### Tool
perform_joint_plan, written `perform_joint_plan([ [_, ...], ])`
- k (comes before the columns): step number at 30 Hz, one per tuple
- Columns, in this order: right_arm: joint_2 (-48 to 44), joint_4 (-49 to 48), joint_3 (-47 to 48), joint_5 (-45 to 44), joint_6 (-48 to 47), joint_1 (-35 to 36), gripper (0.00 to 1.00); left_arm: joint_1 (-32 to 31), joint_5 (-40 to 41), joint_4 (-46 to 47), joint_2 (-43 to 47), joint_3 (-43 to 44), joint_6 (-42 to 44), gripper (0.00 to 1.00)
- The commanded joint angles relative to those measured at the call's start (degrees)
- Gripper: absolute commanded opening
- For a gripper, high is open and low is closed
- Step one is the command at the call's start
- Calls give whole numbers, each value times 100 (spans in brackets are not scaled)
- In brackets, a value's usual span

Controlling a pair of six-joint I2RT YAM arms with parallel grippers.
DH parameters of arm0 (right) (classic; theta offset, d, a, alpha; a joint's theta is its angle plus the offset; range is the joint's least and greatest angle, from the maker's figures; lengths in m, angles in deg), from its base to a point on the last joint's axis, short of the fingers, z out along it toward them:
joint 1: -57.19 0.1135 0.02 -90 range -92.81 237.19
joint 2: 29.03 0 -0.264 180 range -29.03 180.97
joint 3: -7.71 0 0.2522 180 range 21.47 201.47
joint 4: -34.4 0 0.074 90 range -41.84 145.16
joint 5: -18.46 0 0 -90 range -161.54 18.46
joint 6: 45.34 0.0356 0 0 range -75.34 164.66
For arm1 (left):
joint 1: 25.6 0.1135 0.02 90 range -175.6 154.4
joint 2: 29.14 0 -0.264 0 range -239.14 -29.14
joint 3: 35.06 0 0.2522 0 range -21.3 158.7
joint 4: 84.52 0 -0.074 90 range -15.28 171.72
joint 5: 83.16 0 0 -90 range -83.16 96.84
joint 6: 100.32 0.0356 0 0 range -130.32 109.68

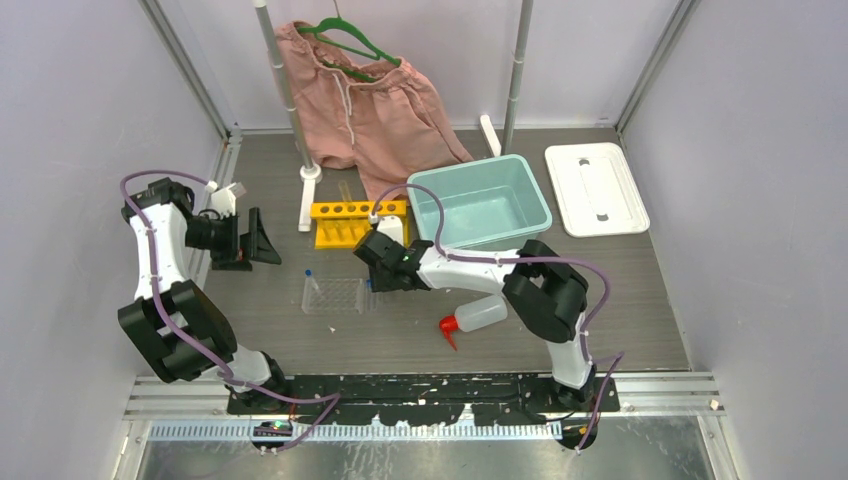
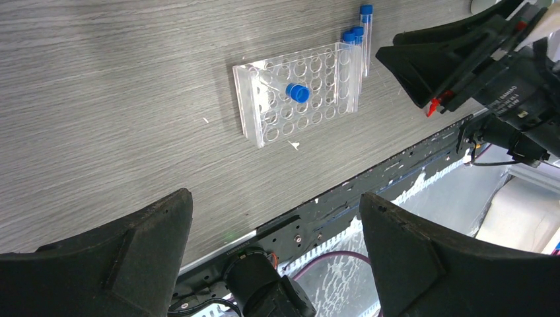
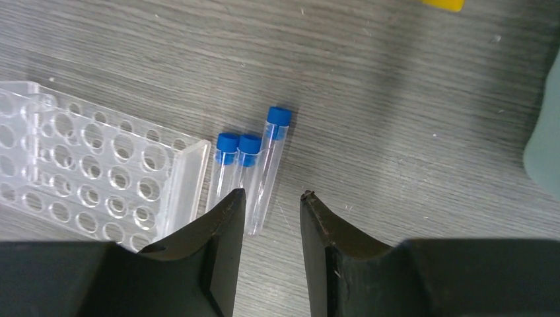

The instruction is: Organize the chemistry lab equipment

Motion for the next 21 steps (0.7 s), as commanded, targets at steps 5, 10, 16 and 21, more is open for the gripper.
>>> perform_joint_plan([
  [5, 234, -107, 132, 140, 171, -103, 41, 46, -178, -91, 144, 243, -16, 97],
  [10, 437, -129, 236, 161, 63, -139, 41, 46, -197, -100, 113, 241, -38, 98],
  [16, 597, -66, 423, 102, -13, -189, 37, 45, -160, -139, 123, 275, -4, 98],
  [21, 609, 154, 468, -152, -23, -193, 29, 43, -221, -176, 120, 320, -5, 98],
])
